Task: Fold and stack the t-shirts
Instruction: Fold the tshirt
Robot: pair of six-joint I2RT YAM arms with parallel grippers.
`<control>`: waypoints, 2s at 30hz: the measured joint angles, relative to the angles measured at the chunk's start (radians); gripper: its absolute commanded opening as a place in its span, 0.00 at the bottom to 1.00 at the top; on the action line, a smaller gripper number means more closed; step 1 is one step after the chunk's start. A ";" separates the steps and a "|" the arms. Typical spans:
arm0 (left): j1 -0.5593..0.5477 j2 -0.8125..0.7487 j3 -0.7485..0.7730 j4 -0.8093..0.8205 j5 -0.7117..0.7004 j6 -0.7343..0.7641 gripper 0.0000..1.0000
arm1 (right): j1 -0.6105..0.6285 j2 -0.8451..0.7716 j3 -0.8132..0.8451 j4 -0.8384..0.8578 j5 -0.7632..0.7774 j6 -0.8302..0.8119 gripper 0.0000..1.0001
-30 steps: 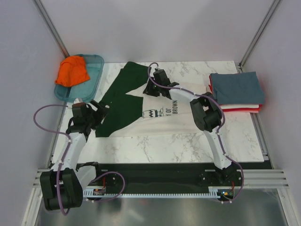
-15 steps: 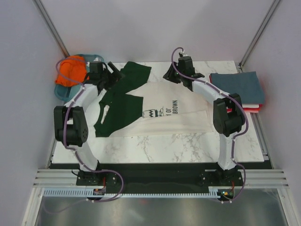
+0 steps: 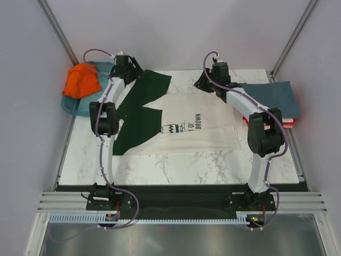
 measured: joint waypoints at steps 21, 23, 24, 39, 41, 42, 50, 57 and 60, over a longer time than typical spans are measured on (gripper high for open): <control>0.000 0.151 0.103 -0.011 -0.069 0.009 0.54 | -0.151 -0.039 -0.151 0.105 -0.103 0.090 0.39; 0.000 0.161 0.116 -0.011 -0.064 0.007 0.44 | -0.154 -0.039 -0.151 0.110 -0.108 0.090 0.40; 0.000 0.166 0.123 -0.011 -0.064 0.007 0.42 | -0.156 -0.039 -0.151 0.110 -0.109 0.090 0.39; -0.036 0.168 0.111 0.008 -0.050 0.036 0.51 | -0.184 -0.039 -0.151 0.077 -0.109 0.079 0.40; -0.037 0.152 0.079 0.029 -0.063 0.055 0.52 | -0.184 -0.039 -0.151 0.074 -0.109 0.077 0.40; -0.037 0.137 0.058 0.032 -0.076 0.070 0.53 | -0.184 -0.039 -0.151 0.072 -0.109 0.076 0.40; -0.036 0.050 -0.008 0.070 -0.168 0.244 0.68 | -0.187 -0.035 -0.151 0.060 -0.117 0.077 0.40; -0.036 0.044 -0.011 0.082 -0.173 0.359 0.77 | -0.189 -0.035 -0.151 0.060 -0.126 0.077 0.40; -0.036 0.046 -0.010 0.071 -0.166 0.374 0.79 | -0.193 -0.035 -0.151 0.060 -0.131 0.079 0.40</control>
